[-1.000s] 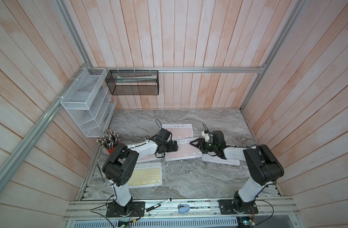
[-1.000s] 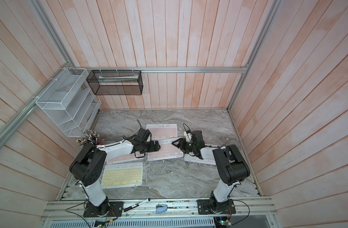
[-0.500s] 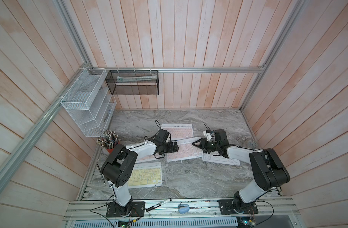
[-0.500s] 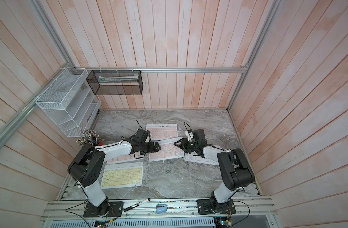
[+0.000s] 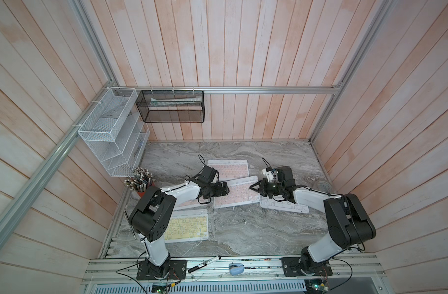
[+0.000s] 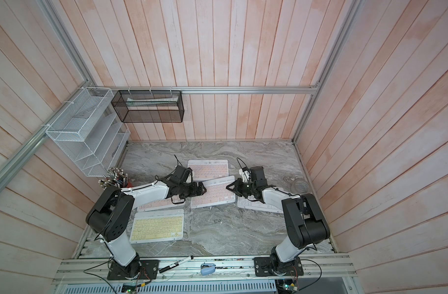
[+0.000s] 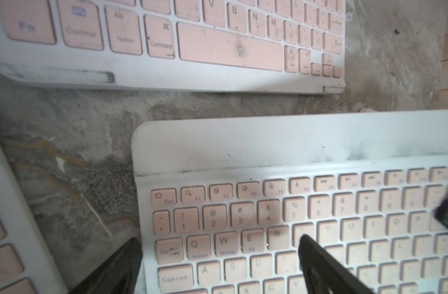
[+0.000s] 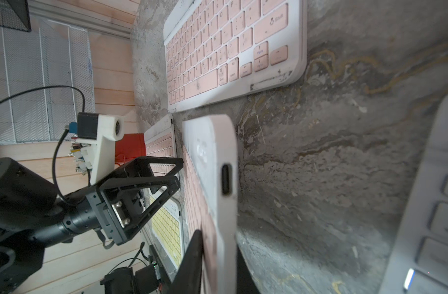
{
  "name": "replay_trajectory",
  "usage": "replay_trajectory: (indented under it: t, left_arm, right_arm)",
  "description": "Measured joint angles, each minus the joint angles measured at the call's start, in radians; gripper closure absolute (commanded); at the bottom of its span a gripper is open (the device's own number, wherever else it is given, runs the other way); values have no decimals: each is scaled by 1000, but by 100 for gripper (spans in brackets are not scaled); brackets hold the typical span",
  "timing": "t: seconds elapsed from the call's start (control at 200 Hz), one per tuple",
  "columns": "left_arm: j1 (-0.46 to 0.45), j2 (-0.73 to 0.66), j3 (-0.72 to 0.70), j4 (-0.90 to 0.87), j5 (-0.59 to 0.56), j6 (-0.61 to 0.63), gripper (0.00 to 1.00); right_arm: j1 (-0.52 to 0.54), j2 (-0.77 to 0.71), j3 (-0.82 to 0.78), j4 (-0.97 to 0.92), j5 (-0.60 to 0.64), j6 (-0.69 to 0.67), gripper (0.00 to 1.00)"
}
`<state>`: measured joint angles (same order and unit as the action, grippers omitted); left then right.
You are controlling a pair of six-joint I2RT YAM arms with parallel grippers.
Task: Stack the numeric keypads
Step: Pick up the numeric keypad from the center of the board.
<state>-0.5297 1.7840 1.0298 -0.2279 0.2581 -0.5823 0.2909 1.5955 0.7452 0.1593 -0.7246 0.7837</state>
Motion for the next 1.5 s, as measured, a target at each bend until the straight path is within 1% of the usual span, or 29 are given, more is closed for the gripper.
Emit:
replay_trajectory:
  t: [0.035, 0.205, 0.345, 0.66, 0.87, 1.16, 1.32, 1.5]
  left_arm:
    - [0, 0, 0, 0, 1, 0, 3]
    - [3, -8, 0, -1, 7, 0, 3]
    - [20, -51, -2, -2, 26, 0, 3]
    - [146, -195, -25, 27, 115, -10, 3]
    - [206, -261, -94, 98, 241, -65, 3]
    - [217, -256, -101, 184, 342, -113, 5]
    - [217, -224, -101, 203, 360, -122, 5]
    - [222, -180, -98, 208, 365, -122, 5]
  right_arm:
    - [0, -2, 0, 6, -8, 2, 100]
    - [0, -19, 2, 19, -20, 5, 100]
    - [0, -24, 2, 18, -22, 6, 100]
    - [-12, -63, 14, 3, -21, 25, 100]
    - [-47, -80, 14, 24, -34, 65, 100]
    - [-74, -81, 10, 211, -102, 205, 100]
    - [-74, -66, 12, 306, -137, 269, 100]
    - [-74, -27, 38, 369, -161, 316, 100]
